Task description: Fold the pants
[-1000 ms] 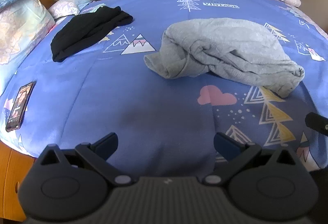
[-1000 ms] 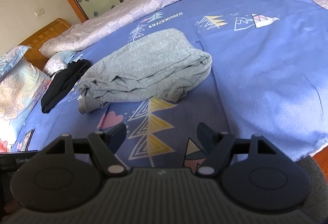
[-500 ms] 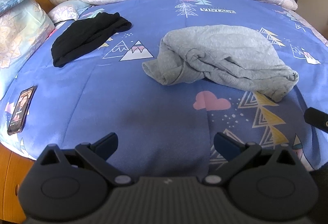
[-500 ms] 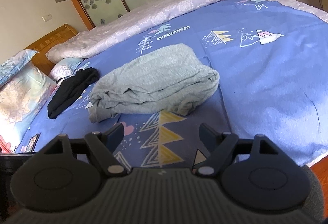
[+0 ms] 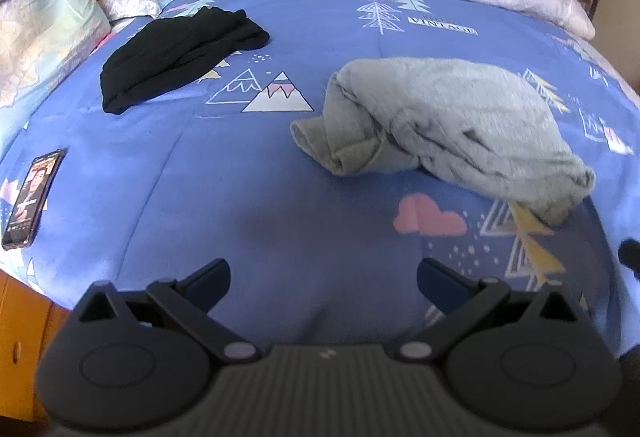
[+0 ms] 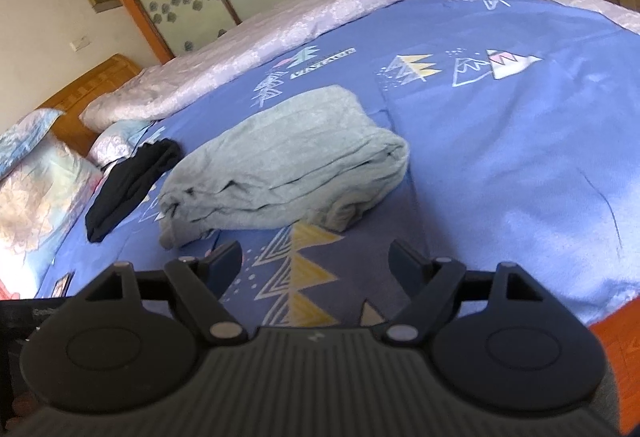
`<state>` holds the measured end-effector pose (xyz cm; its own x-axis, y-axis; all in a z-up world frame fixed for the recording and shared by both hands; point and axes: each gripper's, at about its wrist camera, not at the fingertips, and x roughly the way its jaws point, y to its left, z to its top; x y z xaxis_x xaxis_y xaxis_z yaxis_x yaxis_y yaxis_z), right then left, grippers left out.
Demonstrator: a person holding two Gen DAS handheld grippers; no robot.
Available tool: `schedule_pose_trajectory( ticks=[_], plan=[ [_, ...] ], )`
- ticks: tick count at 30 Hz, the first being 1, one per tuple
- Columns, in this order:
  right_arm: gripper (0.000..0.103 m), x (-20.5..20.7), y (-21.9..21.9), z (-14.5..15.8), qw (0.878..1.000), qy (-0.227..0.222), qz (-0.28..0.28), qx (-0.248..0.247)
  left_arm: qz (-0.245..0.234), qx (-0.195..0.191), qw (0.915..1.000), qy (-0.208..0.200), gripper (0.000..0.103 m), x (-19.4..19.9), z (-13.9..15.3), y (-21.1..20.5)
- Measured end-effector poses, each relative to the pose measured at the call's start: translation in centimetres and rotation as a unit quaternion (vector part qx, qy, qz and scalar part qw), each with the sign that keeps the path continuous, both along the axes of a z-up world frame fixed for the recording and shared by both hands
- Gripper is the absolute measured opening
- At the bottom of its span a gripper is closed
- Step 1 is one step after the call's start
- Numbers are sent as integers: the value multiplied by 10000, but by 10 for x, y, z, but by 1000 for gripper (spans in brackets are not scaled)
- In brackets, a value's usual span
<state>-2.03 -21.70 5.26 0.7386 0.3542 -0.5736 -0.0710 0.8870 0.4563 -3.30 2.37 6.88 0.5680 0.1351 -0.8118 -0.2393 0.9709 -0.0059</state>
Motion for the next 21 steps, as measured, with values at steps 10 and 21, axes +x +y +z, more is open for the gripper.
schedule_pose_trajectory(
  ticks=[10, 21],
  plan=[
    [82, 59, -40, 1, 9997, -162, 184, 9, -204, -1941, 9807, 143, 103, 89, -2, 63],
    [85, 154, -57, -28, 9976, 69, 671, 175, -183, -2985, 9521, 643, 103, 169, -56, 77]
  ],
)
